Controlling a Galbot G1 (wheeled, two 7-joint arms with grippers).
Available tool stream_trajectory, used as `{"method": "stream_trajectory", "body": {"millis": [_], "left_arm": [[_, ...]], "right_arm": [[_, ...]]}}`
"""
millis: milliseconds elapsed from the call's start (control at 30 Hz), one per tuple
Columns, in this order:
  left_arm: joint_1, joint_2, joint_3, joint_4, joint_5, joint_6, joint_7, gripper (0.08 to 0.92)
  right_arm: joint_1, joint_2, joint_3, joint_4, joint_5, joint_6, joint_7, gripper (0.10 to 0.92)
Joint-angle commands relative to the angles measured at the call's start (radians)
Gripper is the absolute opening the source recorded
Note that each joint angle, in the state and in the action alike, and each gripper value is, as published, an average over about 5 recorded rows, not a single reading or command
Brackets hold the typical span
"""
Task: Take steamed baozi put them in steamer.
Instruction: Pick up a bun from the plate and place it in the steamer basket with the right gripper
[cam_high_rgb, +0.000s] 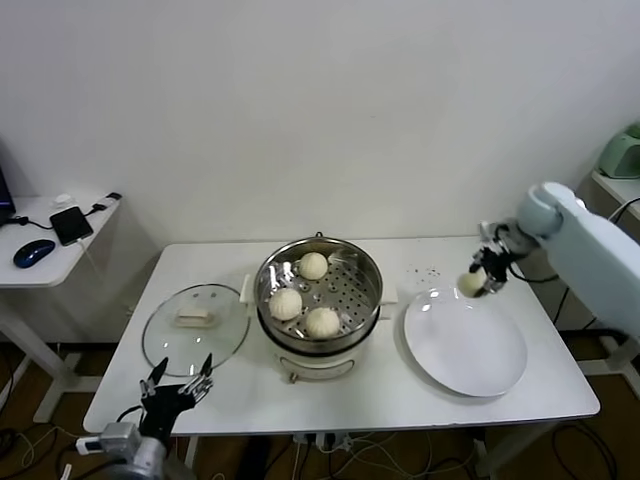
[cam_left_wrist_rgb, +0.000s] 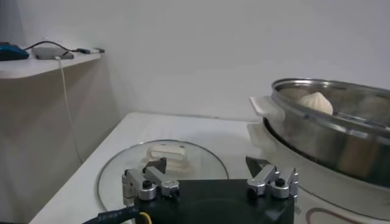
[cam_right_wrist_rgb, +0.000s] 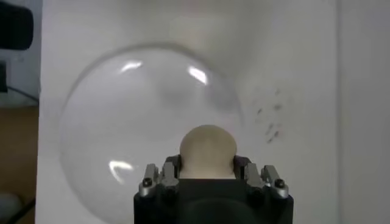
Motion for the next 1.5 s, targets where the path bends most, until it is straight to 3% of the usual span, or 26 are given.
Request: {"method": "stream_trajectory", "body": {"millis": [33, 300, 700, 1500], "left_arm": [[-0.027, 0.02, 0.037, 0.024, 0.05, -0.023, -0.009, 0.823], [-0.04, 0.038, 0.041, 0.018, 0.047, -0.03, -0.012, 0.823], [-0.033, 0.04, 0.033, -0.015, 0.022, -0.023, -0.007, 0.823], [-0.028, 0.039, 0.017, -0.026, 0.016, -0.019, -0.007, 0.823]], "right_arm": [[0.554, 0.111, -0.585, 0.187, 0.585, -0.36, 0.054, 0.577], [0.515, 0.286, -0.641, 0.158, 0.673, -0.443, 0.13, 0.577], [0.37, 0.449, -0.637, 0.056, 0.585, -0.509, 0.211, 0.571], [0.264, 0.461, -0.588, -0.035, 0.38, -0.497, 0.226, 0.577]]}}
